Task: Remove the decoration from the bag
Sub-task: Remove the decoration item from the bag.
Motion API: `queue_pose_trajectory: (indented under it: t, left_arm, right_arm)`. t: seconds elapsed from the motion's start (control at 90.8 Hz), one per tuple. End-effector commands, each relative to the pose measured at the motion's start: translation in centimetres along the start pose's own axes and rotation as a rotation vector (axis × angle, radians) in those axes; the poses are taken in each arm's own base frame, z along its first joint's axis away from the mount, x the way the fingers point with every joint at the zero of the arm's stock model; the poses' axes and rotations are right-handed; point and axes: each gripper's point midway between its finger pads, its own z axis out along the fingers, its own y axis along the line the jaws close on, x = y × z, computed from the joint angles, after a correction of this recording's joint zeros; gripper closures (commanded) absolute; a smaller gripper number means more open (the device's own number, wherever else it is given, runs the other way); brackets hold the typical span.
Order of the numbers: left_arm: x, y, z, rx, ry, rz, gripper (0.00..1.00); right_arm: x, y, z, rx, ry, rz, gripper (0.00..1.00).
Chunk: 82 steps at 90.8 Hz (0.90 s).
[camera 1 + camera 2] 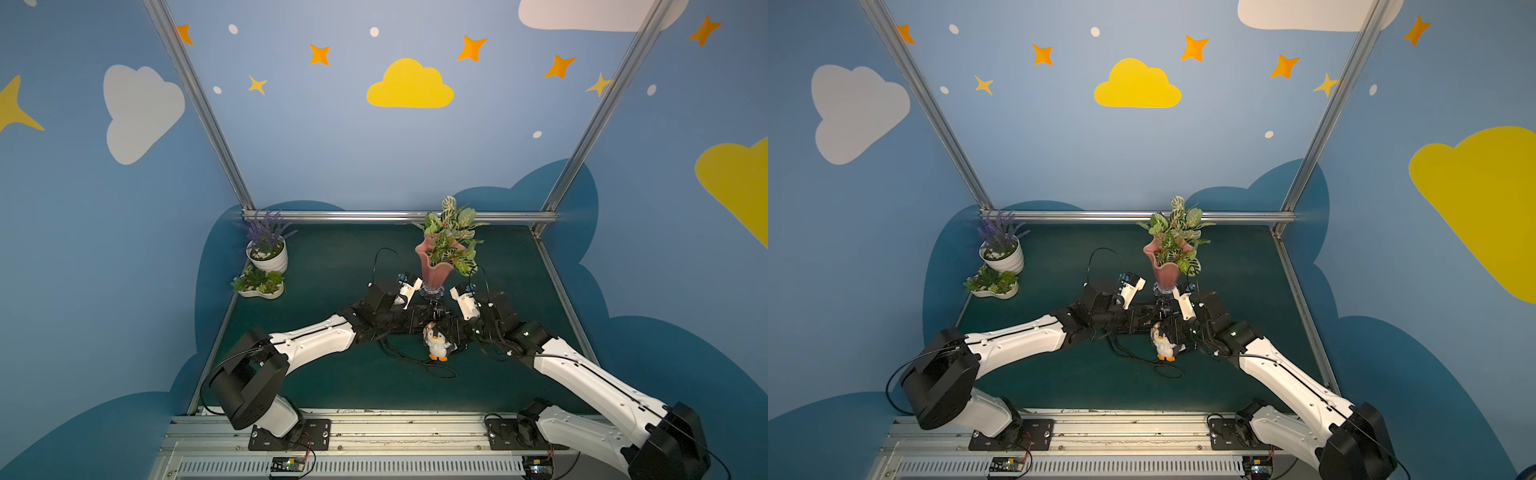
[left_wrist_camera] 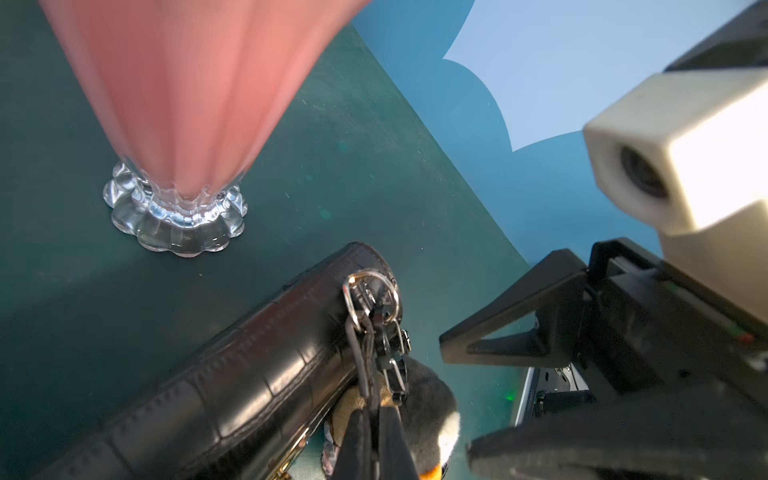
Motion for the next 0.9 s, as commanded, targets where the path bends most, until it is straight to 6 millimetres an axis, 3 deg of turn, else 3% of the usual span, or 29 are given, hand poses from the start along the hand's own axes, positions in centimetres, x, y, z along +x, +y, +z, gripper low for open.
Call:
queue_pose_trajectory:
  t: [0.0, 0.385, 0.54, 0.892]
  left_arm:
    - [-0.2, -0.1, 0.1, 0.020, -0.015, -0.009, 0.97]
    - [-0.3, -0.4, 0.1, 0.034, -0.019, -0.014, 0.97]
    - [-0.4, -0.4, 0.1, 0.036, -0.022, -0.015, 0.97]
    - [-0.7, -0.9, -0.4, 0.051, -0.035, -0.021, 0.97]
  right_arm:
    - [-1.6, -0.6, 0.2, 0.072, -0.064, 0.002, 0.46]
    - [-3.9, 0.6, 1.5, 0.067, -0.088, -0.056, 0.51]
    - [-3.4, 0.5, 2.2, 0.075, -0.069, -0.055, 0.52]
    - [-3.4, 0.1, 3.0, 0.122, -0.069, -0.129, 0.64]
